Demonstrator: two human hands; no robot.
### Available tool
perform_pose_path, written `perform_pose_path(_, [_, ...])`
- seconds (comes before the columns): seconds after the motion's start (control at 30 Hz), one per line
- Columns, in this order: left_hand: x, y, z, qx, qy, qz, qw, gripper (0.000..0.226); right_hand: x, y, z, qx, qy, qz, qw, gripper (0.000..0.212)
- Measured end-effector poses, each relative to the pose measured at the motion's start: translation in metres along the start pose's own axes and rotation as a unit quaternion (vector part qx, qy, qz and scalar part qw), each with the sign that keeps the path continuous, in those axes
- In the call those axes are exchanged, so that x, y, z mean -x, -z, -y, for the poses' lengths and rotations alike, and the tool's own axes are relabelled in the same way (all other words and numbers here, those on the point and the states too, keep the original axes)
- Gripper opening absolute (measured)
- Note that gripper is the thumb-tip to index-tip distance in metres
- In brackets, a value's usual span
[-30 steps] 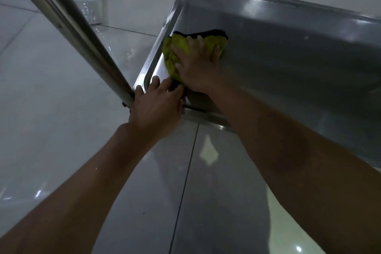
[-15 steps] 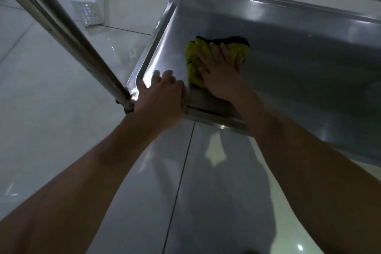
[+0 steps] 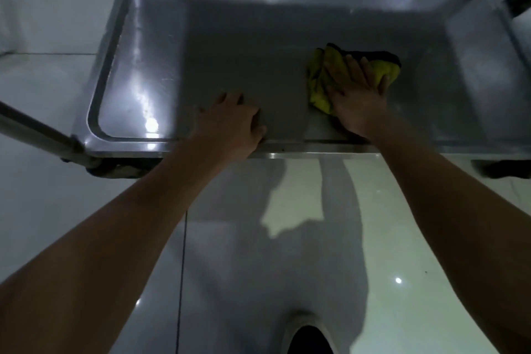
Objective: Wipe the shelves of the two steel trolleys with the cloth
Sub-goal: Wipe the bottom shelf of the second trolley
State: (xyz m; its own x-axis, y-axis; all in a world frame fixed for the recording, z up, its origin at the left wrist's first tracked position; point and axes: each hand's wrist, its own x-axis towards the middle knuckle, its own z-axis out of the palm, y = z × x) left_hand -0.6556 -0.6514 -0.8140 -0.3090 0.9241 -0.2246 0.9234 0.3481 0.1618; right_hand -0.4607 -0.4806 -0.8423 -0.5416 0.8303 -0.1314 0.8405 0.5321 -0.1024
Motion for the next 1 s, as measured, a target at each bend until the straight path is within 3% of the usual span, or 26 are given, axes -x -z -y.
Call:
perform_pose_path(0.2, [-0.011, -0.01, -0.015, -0.014, -0.001, 0.016, 1.0, 0.06, 0.023, 0.006, -0.02, -0.014, -0.032, 0.01, 0.999, 0.053])
perform_pose_path(0.3, [-0.005, -0.012, -0.026, -0.023, -0.017, -0.025, 0.999, 0.046, 0.051, -0.001, -0.006, -0.024, -0.015, 0.01, 1.0, 0.052])
perform_pose_path(0.43, [0.027, -0.023, -0.053, 0.045, -0.085, -0.083, 0.992, 0.027, 0.081, -0.001, 0.012, -0.04, -0.008, 0.004, 0.999, 0.051])
perform_pose_path(0.67, [0.057, -0.036, -0.051, 0.003, -0.1, -0.056, 0.993, 0.047, 0.115, 0.003, 0.035, -0.005, 0.011, 0.049, 0.999, 0.052])
perform_pose_path(1.0, [0.076, -0.026, -0.029, 0.08, -0.09, -0.039, 0.992, 0.056, 0.12, 0.024, 0.078, 0.082, -0.019, 0.172, 0.982, 0.058])
